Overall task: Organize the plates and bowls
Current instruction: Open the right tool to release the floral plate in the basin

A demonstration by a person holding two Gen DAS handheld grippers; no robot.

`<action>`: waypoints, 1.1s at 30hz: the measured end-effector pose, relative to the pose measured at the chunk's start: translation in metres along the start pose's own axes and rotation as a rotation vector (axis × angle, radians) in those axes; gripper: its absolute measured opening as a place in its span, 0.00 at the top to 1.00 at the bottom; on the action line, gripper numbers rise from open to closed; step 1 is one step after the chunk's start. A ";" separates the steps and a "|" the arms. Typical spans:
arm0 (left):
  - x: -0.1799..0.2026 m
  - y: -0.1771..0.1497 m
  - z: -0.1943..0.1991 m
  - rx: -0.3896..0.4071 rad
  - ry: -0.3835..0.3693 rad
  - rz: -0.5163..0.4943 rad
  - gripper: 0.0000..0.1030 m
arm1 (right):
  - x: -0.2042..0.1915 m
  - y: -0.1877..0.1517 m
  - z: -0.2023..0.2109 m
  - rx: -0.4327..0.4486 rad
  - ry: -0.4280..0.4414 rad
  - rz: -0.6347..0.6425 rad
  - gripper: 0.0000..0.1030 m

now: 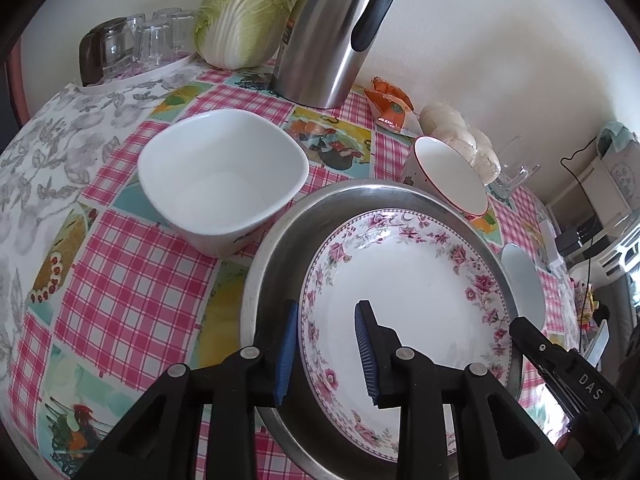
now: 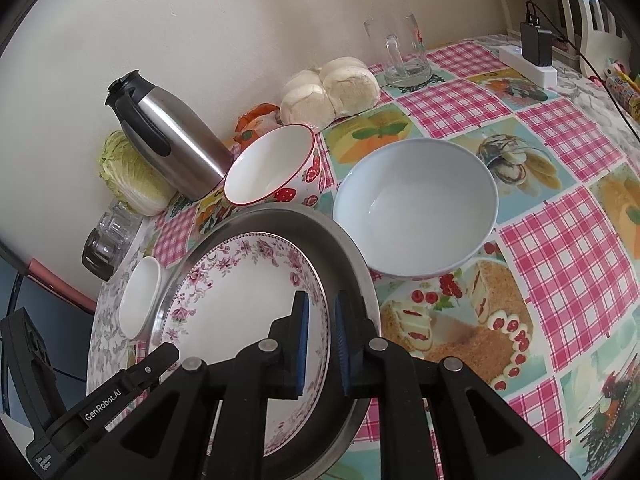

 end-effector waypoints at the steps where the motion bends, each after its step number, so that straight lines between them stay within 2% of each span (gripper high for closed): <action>1: 0.001 0.001 0.002 0.006 -0.006 -0.004 0.62 | -0.001 0.000 0.001 0.003 0.000 0.003 0.87; 3: 0.004 0.003 0.006 0.021 -0.009 -0.012 0.46 | -0.001 0.002 0.003 0.009 0.001 0.010 0.86; 9: 0.015 0.006 0.010 0.030 0.008 -0.062 0.34 | -0.002 0.004 0.009 0.022 0.009 0.027 0.67; 11: 0.016 0.005 0.010 0.026 0.024 -0.076 0.33 | -0.003 0.004 0.011 0.034 0.000 0.042 0.55; 14: 0.016 0.005 0.010 0.022 0.035 -0.072 0.24 | -0.004 0.005 0.014 0.044 0.006 0.058 0.49; 17: 0.015 0.005 0.010 0.024 0.033 -0.068 0.21 | -0.004 0.006 0.015 0.047 0.009 0.066 0.42; 20: 0.015 0.005 0.011 0.028 0.049 -0.073 0.13 | -0.002 0.006 0.015 0.046 0.003 0.070 0.36; 24: 0.016 0.007 0.015 0.042 0.034 -0.067 0.10 | 0.000 0.006 0.014 0.044 0.001 0.074 0.32; 25: 0.016 0.007 0.015 0.045 0.037 -0.068 0.07 | 0.000 0.006 0.014 0.045 0.000 0.077 0.30; 26: 0.016 0.007 0.016 0.047 0.043 -0.068 0.01 | 0.000 0.006 0.014 0.046 -0.003 0.081 0.27; 33: 0.015 0.008 0.018 0.056 0.058 -0.074 0.00 | 0.002 0.006 0.012 0.051 -0.028 0.100 0.18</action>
Point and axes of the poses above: each gripper's, at about its wrist camera, not at the fingertips, and z roughly against the way its jaws point, x to its right, y to its top, the point moved 8 cm from there along -z, roughly the way its jaws point, and after that the axes turned 12 degrees about -z, right-handed, at the moved point
